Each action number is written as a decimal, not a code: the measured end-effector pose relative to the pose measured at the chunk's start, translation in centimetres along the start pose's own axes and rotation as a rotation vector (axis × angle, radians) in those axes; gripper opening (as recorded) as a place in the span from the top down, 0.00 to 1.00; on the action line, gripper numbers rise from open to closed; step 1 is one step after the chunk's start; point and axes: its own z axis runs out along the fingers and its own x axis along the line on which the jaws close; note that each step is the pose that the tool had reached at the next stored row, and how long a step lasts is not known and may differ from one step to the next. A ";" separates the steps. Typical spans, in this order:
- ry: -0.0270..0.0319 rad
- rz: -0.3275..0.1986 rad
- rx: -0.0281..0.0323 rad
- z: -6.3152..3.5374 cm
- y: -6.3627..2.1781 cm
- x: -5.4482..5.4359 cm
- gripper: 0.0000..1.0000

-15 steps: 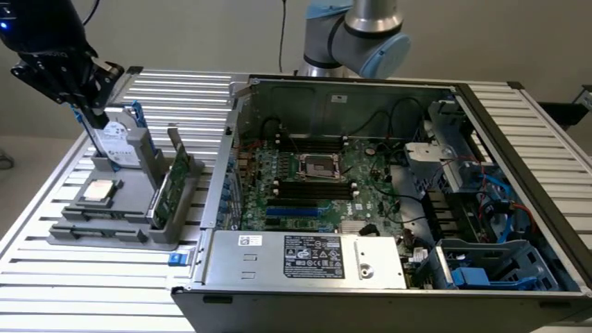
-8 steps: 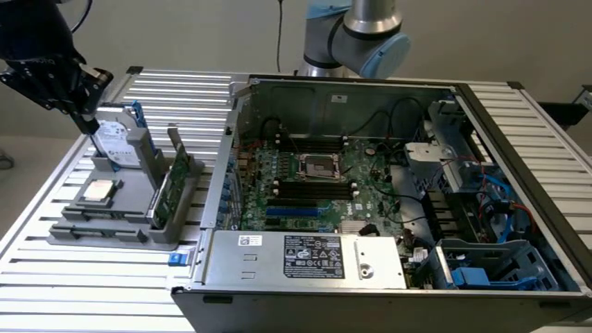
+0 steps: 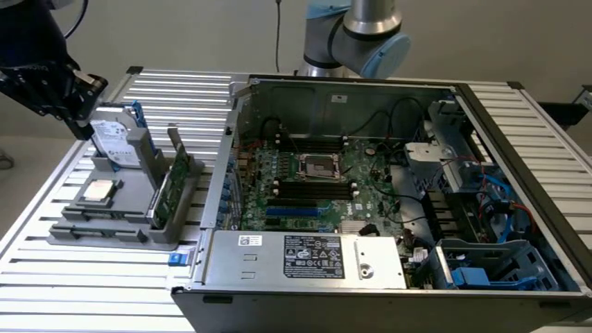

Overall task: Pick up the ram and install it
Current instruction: 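Reach for the ram, then pick up the ram and move it above insertion slot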

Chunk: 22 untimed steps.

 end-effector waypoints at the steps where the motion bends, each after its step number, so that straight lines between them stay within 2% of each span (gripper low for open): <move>1: 0.0009 -0.001 0.0001 0.06 -0.11 0.0 0.89; 6: 0.0043 -0.001 0.0005 0.47 -0.69 0.6 0.89; 22: 0.0043 -0.001 0.0007 0.48 -0.70 0.6 0.89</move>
